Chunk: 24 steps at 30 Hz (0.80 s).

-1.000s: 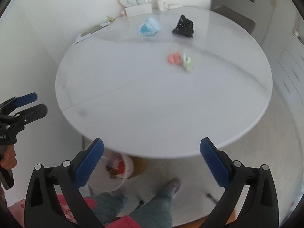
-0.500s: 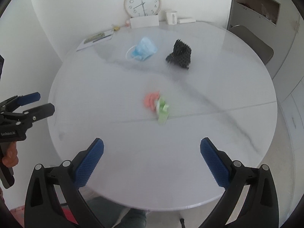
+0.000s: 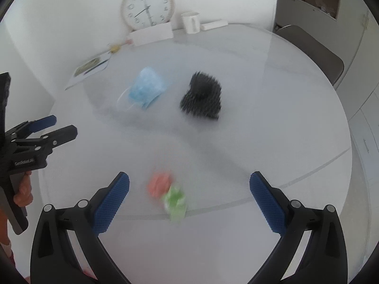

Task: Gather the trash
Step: 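Move both tools back over the table toward the mask and black net, then grasp the blue face mask with the left tool while the right tool grasps the black mesh net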

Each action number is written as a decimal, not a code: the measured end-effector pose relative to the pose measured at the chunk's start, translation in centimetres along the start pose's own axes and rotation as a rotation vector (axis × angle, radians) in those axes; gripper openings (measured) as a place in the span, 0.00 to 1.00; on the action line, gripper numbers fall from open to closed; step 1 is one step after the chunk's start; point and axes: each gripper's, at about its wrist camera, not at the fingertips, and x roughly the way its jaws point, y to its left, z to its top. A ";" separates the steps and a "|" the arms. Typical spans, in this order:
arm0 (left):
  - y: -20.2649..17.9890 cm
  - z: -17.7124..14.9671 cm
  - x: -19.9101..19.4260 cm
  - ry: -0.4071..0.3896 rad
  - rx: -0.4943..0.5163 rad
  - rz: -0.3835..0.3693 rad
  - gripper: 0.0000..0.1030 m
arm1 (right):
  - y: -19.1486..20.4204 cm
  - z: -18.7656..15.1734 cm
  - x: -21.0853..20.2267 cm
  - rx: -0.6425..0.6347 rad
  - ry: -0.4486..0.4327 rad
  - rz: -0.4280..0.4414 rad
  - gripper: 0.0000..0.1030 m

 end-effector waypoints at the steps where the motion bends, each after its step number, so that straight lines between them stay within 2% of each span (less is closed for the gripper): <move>1: 0.2 1.0 1.1 0.012 -0.006 0.008 0.93 | -0.2 0.8 0.9 0.016 0.006 -0.006 0.98; 11: 1.2 10.1 10.4 0.035 -0.230 0.019 0.93 | -1.0 8.0 10.8 0.072 0.032 0.002 0.98; 14: 0.6 12.0 13.3 0.051 -0.245 0.078 0.93 | -1.2 9.7 13.3 0.069 0.035 0.002 0.98; 18: 0.8 12.1 16.6 0.073 -0.295 0.144 0.93 | -1.4 10.7 16.7 0.060 0.058 -0.040 0.98; 22: 1.4 11.8 19.4 0.112 -0.335 0.157 0.91 | -1.8 11.0 19.3 0.067 0.082 -0.036 0.98; 23: 1.4 11.7 19.9 0.116 -0.340 0.167 0.85 | -1.9 11.1 19.7 0.070 0.081 -0.031 0.98; 24: 1.5 11.6 20.2 0.114 -0.340 0.172 0.73 | -2.0 11.2 20.0 0.072 0.080 -0.030 0.98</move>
